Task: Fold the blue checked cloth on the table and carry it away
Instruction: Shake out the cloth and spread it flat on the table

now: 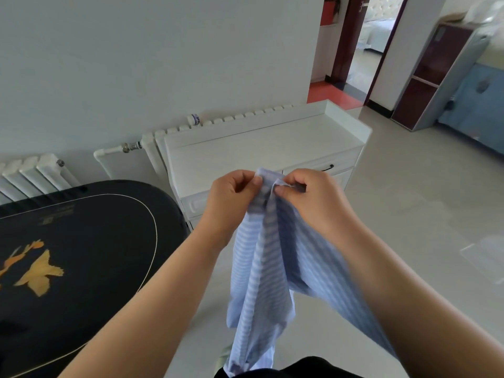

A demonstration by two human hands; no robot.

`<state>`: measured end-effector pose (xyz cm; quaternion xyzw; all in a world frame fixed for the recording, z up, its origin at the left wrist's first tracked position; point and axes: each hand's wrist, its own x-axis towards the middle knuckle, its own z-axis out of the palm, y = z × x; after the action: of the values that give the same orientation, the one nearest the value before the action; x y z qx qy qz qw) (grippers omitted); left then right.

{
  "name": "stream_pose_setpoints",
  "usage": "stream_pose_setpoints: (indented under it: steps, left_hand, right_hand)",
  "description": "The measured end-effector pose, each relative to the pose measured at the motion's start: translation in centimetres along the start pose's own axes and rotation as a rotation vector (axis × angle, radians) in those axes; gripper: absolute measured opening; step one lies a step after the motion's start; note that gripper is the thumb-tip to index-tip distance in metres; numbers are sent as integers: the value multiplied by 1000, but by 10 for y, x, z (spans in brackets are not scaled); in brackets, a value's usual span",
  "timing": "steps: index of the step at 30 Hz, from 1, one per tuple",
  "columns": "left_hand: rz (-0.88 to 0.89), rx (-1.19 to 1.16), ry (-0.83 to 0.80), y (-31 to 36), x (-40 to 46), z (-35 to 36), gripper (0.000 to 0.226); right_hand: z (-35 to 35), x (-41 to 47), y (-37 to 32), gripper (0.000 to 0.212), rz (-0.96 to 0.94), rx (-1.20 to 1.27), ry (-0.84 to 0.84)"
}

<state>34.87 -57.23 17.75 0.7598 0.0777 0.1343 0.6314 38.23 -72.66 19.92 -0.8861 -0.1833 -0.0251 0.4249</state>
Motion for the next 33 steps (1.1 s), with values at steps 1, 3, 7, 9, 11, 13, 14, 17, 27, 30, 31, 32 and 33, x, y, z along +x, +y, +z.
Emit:
stream_pose_setpoints:
  steps: [1,3,7,9,11,13,14,17,27,30,31,32,33]
  left_hand:
    - [6,1,31,2,-2,2,13]
    - [18,9,56,7,-5,7,13]
    - [-18,-119,2,12,-9,10,16]
    - [-74,-208,-50,13,-10,9,16]
    - [-113,-259,-104,12,-12,8,17]
    - [-128,-272,-140,10,-13,7,19]
    - [-127,-274,-155,8,-14,7,19]
    - [-105,-253,-192,5,-14,5,23]
    - [174,199,82,-1,-21,27,20]
    - [173,208,118,-4,-13,31,11]
    - [161,204,117,-4,-8,32,10]
    - [144,195,122,-4,-3,32,10]
    - [121,182,137,-3,2,32,9]
  right_hand:
    - [1,-1,-1,15,-20,-13,10]
    - [3,-4,-3,13,-59,-2,28]
    - [1,-6,-5,11,-75,30,92]
    - [0,-6,-3,10,-53,60,107]
    - [1,-6,0,11,-31,72,102]
    - [1,-6,2,14,-10,80,94]
    - [1,-6,3,15,-5,82,86]
    - [-1,-3,4,18,10,76,58]
    - [-12,16,9,15,125,220,-121]
    - [-16,25,11,10,136,255,-190]
    - [-19,28,12,11,147,275,-229]
    - [-21,31,15,11,153,275,-268]
    - [-23,34,18,10,138,240,-296]
